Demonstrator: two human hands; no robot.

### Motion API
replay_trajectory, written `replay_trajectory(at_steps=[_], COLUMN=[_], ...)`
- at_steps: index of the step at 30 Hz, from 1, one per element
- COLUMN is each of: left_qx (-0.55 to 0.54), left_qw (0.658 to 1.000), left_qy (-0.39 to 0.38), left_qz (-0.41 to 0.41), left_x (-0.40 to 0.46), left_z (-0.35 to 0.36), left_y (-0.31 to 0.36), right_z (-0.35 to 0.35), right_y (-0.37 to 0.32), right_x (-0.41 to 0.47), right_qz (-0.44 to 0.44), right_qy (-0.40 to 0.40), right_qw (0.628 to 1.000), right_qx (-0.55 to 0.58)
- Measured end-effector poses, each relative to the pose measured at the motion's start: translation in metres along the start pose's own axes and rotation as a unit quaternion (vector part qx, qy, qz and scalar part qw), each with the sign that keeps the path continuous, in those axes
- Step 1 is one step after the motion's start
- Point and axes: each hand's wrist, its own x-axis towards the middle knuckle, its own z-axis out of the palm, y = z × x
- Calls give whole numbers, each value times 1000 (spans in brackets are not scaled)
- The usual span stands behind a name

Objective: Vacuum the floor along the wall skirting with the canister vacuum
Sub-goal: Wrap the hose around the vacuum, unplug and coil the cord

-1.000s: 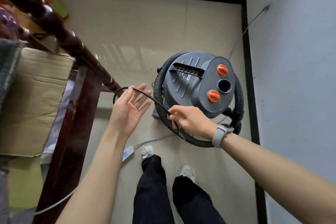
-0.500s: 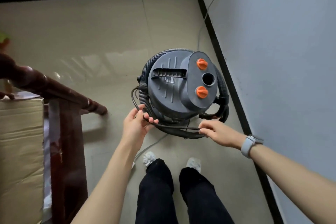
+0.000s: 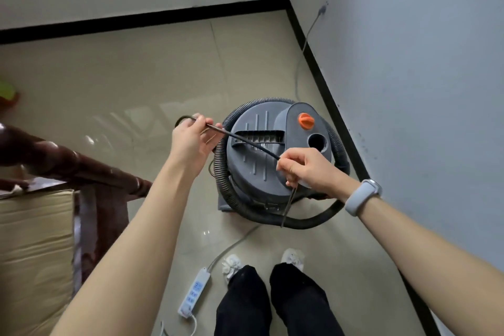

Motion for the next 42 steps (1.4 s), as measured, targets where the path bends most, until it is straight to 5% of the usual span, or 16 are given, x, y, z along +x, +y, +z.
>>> replay_trajectory(at_steps=[6, 12, 19, 22, 24, 29, 35, 42], left_qx=[255, 437, 459, 514, 498, 472, 504, 528], left_qw=[961, 890, 862, 836, 848, 861, 845, 827], left_qy=[-98, -126, -216, -182, -175, -165, -1, 5], left_qz=[50, -23, 4, 54, 48, 94, 181, 196], left_x=[30, 37, 48, 59, 62, 72, 74, 67], left_z=[55, 39, 73, 89, 105, 117, 93, 89], left_y=[28, -52, -114, -126, -129, -137, -128, -130], right_z=[-21, -44, -98, -115, -120, -165, -196, -200], right_y=[-12, -6, 1, 8, 7, 7, 37, 63], right_x=[54, 114, 170, 174, 174, 182, 160, 154], right_qz=[11, 48, 103, 99, 89, 101, 121, 128], right_qy=[37, 85, 135, 121, 91, 158, 140, 112], right_qw=[996, 977, 890, 912, 926, 886, 972, 985], right_qx=[82, 189, 422, 378, 355, 425, 142, -10])
